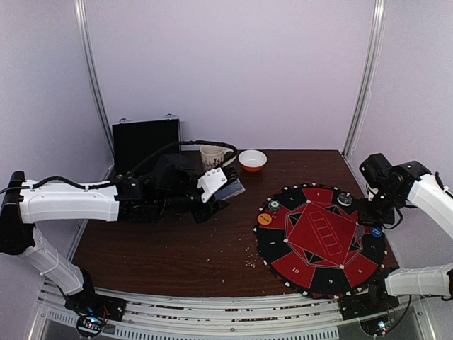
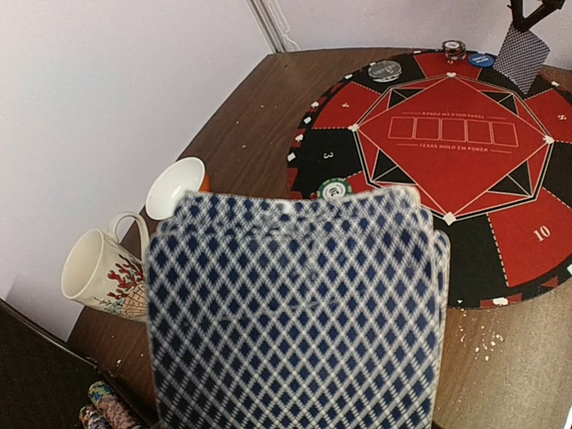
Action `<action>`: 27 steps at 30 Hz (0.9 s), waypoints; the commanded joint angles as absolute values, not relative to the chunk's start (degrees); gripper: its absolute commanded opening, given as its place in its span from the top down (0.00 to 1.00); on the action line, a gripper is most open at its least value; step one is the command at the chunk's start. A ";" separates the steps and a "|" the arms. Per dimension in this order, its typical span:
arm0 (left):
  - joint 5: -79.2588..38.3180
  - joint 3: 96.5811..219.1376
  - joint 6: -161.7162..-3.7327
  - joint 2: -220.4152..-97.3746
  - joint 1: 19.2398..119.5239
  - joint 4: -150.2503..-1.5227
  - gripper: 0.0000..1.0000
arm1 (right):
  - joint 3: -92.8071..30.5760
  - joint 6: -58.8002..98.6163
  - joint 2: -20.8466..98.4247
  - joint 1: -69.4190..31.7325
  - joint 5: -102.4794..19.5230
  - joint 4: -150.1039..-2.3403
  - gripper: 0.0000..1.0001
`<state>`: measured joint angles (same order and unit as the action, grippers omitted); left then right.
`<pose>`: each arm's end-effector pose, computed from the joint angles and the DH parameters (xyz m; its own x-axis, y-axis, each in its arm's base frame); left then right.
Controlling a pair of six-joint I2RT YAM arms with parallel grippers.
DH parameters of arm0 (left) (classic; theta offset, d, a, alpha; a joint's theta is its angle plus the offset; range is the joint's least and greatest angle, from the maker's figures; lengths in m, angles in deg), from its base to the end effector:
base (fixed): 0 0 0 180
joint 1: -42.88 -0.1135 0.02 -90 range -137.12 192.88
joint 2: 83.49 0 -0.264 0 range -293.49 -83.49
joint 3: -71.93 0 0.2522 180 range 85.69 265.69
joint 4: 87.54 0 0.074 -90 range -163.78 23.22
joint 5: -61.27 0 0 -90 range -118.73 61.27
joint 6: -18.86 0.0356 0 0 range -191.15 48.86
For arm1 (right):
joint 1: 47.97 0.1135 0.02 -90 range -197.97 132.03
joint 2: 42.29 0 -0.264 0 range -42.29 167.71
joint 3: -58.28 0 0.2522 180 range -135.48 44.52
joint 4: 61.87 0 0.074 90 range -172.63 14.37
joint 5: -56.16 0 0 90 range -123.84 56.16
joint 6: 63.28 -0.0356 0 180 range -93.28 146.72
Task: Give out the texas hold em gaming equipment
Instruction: Distribute the poker card in the big blind area.
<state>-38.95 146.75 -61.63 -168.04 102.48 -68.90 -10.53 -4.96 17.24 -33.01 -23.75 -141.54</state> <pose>0.1772 -0.2896 0.2819 -0.1100 0.5087 -0.8539 0.7990 0.5563 0.2285 0.1674 0.0383 0.2790 -0.8781 0.3006 -0.3723 0.3100 0.9501 0.0358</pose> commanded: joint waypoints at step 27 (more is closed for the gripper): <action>-39.21 147.39 -60.79 -167.16 102.12 -70.60 0.50 | -16.28 -7.74 20.14 -33.64 -18.97 -146.94 1.00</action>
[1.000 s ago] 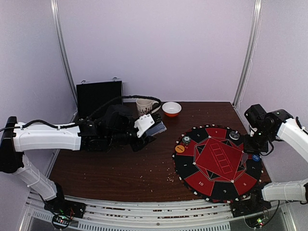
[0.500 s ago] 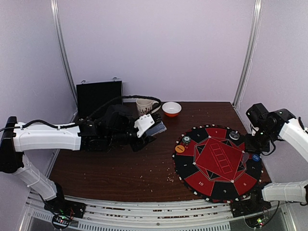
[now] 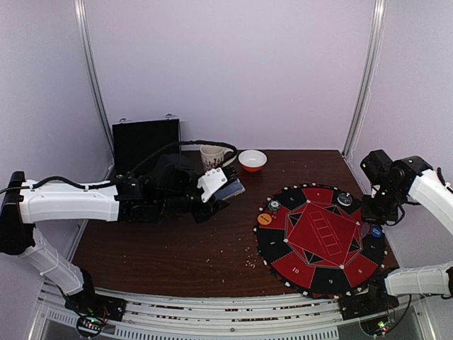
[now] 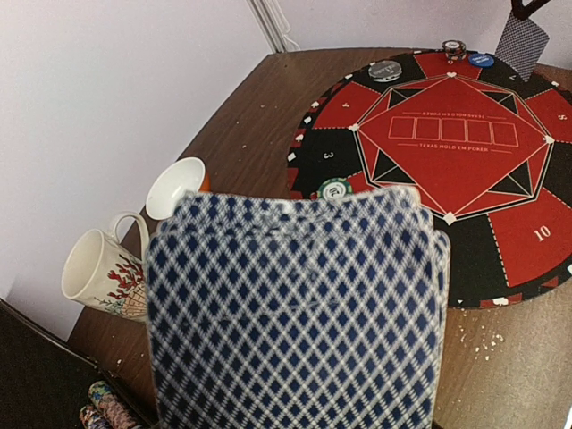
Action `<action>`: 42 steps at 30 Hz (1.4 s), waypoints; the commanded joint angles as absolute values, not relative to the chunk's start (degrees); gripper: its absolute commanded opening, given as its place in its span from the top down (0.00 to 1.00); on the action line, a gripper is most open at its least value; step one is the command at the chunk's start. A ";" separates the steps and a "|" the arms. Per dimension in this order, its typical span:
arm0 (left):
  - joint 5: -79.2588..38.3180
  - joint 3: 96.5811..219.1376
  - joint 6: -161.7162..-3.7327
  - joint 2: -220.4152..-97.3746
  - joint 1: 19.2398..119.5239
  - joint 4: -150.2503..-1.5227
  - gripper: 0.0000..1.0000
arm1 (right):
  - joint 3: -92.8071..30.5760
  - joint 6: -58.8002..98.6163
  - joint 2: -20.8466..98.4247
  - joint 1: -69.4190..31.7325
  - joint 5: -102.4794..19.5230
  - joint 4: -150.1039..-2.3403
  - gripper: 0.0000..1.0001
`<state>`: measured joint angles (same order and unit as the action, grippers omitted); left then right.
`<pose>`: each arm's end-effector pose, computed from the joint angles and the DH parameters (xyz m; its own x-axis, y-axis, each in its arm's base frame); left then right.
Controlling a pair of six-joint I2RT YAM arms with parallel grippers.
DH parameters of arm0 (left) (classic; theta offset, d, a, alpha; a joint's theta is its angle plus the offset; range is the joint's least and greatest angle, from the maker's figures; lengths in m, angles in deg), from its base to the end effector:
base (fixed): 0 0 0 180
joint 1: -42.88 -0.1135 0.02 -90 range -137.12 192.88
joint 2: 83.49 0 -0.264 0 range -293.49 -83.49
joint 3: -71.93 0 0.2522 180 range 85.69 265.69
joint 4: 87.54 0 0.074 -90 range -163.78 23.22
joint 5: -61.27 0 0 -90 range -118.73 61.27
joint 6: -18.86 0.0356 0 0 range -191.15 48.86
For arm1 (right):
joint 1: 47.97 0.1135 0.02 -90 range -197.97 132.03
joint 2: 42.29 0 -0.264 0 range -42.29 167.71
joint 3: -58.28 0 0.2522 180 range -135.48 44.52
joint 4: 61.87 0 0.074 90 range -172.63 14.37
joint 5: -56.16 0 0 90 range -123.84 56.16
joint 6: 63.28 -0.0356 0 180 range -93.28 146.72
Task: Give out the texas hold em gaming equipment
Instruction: Distribute the poker card in the big blind area.
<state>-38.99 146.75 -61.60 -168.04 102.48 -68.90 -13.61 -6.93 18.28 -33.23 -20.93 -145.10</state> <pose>0.1772 -0.2896 0.2819 -0.1096 0.5091 -0.8537 0.7986 0.5564 0.2293 0.1677 0.0359 0.2896 -0.8655 0.3308 -0.3762 0.3588 0.9334 -0.0047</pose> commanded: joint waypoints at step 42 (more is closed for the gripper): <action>-40.58 147.42 -60.19 -167.38 102.12 -70.63 0.50 | 5.56 -13.66 44.97 -10.70 -55.67 -75.55 1.00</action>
<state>-40.30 146.75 -60.53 -168.04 102.48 -68.94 5.34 -14.58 45.10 -11.06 -58.20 -74.46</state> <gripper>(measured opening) 0.502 0.015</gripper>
